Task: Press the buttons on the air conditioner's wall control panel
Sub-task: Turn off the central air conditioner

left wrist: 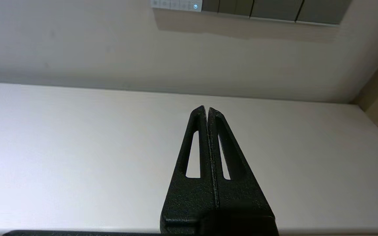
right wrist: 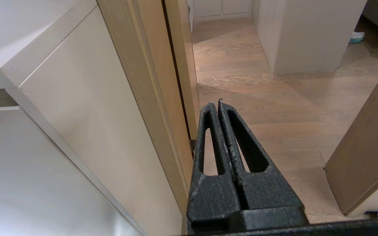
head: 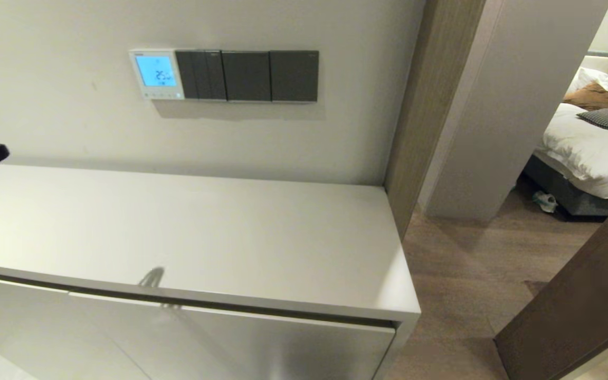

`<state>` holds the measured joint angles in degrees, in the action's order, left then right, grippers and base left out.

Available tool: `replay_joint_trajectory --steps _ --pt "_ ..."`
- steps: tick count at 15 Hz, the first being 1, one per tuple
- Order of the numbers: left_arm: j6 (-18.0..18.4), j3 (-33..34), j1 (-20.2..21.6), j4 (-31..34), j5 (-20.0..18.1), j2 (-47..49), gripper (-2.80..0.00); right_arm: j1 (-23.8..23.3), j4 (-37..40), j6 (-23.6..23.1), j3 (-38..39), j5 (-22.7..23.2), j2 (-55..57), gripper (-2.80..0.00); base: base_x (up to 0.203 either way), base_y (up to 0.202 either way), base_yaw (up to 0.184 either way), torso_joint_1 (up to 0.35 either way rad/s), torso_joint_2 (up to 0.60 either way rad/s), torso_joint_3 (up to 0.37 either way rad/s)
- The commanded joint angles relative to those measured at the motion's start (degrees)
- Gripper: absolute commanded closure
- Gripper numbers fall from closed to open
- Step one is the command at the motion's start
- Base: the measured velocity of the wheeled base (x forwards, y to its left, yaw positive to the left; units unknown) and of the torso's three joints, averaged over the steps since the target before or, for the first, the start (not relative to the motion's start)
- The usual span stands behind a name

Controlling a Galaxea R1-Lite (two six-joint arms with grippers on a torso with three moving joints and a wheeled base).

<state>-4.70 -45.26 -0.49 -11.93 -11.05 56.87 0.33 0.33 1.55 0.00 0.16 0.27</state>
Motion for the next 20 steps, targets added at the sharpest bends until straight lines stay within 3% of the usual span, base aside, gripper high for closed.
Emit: replay_joint_trajectory --steps 1,8,12,20 --pt "-0.53 -4.29 -2.04 -1.50 -0.43 10.70 0.00 0.02 0.02 -0.05 0.09 0.02 0.00 0.00 0.000 0.000 0.000 0.000 0.00 0.000" --pt "-6.05 -17.23 -10.42 -4.43 -0.27 26.54 0.00 0.02 0.02 -0.05 0.09 0.02 0.00 0.00 0.000 0.000 0.000 0.000 0.00 0.000" --pt "-6.57 -22.44 -11.00 -8.86 0.51 34.76 0.00 0.02 0.02 0.01 0.09 0.02 0.00 0.00 0.000 0.000 0.000 0.000 0.00 0.000" --pt "-6.04 -34.02 -9.92 -10.21 1.83 46.75 0.00 0.02 0.02 -0.05 0.09 0.02 0.00 0.00 0.000 0.000 0.000 0.000 0.00 0.000"
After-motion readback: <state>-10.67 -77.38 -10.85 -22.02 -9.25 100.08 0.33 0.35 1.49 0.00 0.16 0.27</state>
